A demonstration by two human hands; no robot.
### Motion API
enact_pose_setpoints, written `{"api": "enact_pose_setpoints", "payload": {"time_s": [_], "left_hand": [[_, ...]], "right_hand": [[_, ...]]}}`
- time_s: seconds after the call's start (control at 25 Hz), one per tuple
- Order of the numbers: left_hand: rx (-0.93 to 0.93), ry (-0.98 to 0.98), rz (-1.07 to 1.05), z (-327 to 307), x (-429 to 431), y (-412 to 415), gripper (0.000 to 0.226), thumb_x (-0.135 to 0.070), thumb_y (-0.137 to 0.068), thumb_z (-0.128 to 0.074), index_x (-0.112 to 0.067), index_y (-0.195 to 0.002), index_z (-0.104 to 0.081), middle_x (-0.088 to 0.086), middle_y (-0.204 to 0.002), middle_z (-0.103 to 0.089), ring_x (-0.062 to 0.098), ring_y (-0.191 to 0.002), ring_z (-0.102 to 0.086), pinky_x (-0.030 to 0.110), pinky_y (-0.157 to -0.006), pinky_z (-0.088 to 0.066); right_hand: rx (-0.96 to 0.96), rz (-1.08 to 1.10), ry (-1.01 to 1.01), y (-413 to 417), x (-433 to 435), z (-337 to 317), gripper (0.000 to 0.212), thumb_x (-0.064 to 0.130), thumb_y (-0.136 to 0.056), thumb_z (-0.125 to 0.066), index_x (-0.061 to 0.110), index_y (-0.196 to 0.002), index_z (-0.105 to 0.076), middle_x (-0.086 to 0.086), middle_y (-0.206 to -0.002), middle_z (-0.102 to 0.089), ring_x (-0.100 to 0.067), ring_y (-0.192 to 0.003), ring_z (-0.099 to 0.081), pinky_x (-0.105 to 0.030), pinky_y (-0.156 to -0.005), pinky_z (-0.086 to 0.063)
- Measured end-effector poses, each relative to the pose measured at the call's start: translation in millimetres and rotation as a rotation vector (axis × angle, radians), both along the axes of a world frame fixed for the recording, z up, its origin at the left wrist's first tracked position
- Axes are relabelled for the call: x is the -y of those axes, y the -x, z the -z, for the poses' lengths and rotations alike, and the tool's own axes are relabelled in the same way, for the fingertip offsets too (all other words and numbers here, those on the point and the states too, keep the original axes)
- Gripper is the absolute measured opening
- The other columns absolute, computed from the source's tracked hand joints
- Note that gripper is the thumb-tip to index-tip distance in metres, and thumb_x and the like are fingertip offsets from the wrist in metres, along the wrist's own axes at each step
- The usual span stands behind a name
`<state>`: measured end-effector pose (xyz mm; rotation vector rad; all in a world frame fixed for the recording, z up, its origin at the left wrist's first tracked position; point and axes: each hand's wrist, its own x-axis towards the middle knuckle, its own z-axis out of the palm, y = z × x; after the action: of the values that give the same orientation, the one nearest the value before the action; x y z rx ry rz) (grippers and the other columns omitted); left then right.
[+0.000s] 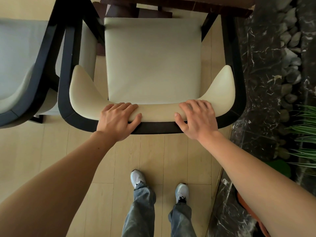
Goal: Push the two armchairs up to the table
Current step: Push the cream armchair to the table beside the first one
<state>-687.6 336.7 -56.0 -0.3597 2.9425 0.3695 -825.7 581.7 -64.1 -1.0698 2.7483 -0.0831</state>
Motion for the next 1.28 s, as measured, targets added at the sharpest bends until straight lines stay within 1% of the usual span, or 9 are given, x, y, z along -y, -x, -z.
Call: {"api": "enact_pose_setpoints", "payload": {"time_s": [0.36, 0.6, 0.68, 0.76, 0.88, 1.0, 1.08, 1.16, 1.28], "left_hand": [[-0.017, -0.015, 0.011, 2.6, 0.6, -0.5, 0.052, -0.051, -0.098, -0.03, -0.02, -0.123, -0.065, -0.001, -0.115, -0.07, 0.025, -0.108, -0.063, 0.04, -0.092, -0.042], [-0.027, -0.005, 0.046, 6.6, 3.7, -1.2, 0.052, -0.054, -0.1, -0.026, -0.023, -0.121, -0.063, 0.001, -0.109, -0.07, 0.026, -0.1, -0.063, 0.041, -0.085, -0.042], [-0.023, 0.005, 0.056, 7.2, 4.0, -0.4, 0.055, -0.055, -0.1, -0.021, -0.025, -0.118, -0.062, 0.002, -0.106, -0.07, 0.027, -0.094, -0.062, 0.04, -0.08, -0.039], [-0.02, 0.005, 0.054, 6.6, 2.6, 0.3, 0.058, -0.056, -0.098, -0.016, -0.027, -0.117, -0.062, 0.001, -0.105, -0.069, 0.027, -0.09, -0.06, 0.04, -0.077, -0.038], [0.046, 0.01, 0.067, 4.0, 4.9, 3.2, 0.059, -0.056, -0.096, -0.01, -0.028, -0.116, -0.058, 0.004, -0.099, -0.065, 0.029, -0.086, -0.056, 0.042, -0.077, -0.039], [0.18, 0.075, 0.116, -3.6, 1.3, 4.2, 0.038, -0.045, -0.102, -0.021, -0.027, -0.125, -0.045, 0.012, -0.107, -0.06, 0.037, -0.099, -0.055, 0.053, -0.09, -0.042], [0.212, 0.119, 0.123, -6.8, -3.5, -4.3, 0.033, -0.038, -0.103, -0.027, -0.025, -0.131, -0.038, 0.018, -0.12, -0.055, 0.041, -0.11, -0.05, 0.057, -0.097, -0.038], [0.218, 0.103, 0.101, -10.6, -6.9, -16.8, 0.047, -0.045, -0.103, -0.022, -0.023, -0.144, -0.027, 0.021, -0.142, -0.041, 0.042, -0.129, -0.038, 0.057, -0.108, -0.027], [0.287, 0.067, 0.128, -22.1, -5.5, -40.8, 0.067, -0.059, -0.101, -0.013, -0.025, -0.156, 0.003, 0.016, -0.164, -0.002, 0.035, -0.15, -0.003, 0.054, -0.119, -0.009]], "right_hand": [[-0.026, 0.017, 0.012, -0.9, 0.5, 2.7, 0.058, 0.055, -0.095, -0.025, 0.017, -0.112, -0.064, -0.008, -0.109, -0.069, -0.032, -0.098, -0.061, -0.044, -0.095, -0.04], [-0.055, 0.109, -0.043, -11.4, -0.1, 1.6, 0.061, 0.054, -0.098, -0.014, 0.02, -0.119, -0.06, -0.007, -0.118, -0.067, -0.031, -0.113, -0.057, -0.052, -0.108, -0.031], [-0.071, 0.283, -0.044, -27.8, 7.4, 1.1, 0.061, 0.049, -0.099, -0.011, 0.018, -0.121, -0.059, -0.009, -0.127, -0.062, -0.031, -0.127, -0.049, -0.055, -0.116, -0.024], [-0.038, 0.425, -0.058, -50.0, 17.0, -1.0, 0.06, 0.045, -0.101, -0.01, 0.016, -0.133, -0.051, -0.014, -0.145, -0.049, -0.032, -0.143, -0.032, -0.057, -0.121, -0.015], [0.054, 0.397, -0.092, -71.4, 20.7, -3.5, 0.059, 0.046, -0.104, -0.011, 0.015, -0.153, -0.026, -0.018, -0.163, -0.02, -0.036, -0.153, -0.008, -0.058, -0.123, -0.008], [0.142, 0.342, -0.13, -77.4, 14.1, -10.0, 0.065, 0.052, -0.105, -0.012, 0.018, -0.159, -0.003, -0.016, -0.167, 0.002, -0.035, -0.154, 0.008, -0.056, -0.122, -0.001], [0.201, 0.333, -0.174, -87.4, 11.1, -14.9, 0.069, 0.054, -0.104, -0.015, 0.019, -0.159, 0.007, -0.016, -0.167, 0.012, -0.035, -0.153, 0.013, -0.055, -0.121, 0.0], [0.264, 0.31, -0.216, -99.1, 6.6, -22.4, 0.074, 0.057, -0.103, -0.022, 0.02, -0.158, 0.011, -0.015, -0.166, 0.018, -0.035, -0.153, 0.014, -0.057, -0.121, -0.002], [0.303, 0.27, -0.285, -121.2, -8.0, -37.5, 0.076, 0.057, -0.102, -0.031, 0.024, -0.159, 0.007, -0.014, -0.167, 0.013, -0.037, -0.153, 0.01, -0.059, -0.121, -0.003]]}}
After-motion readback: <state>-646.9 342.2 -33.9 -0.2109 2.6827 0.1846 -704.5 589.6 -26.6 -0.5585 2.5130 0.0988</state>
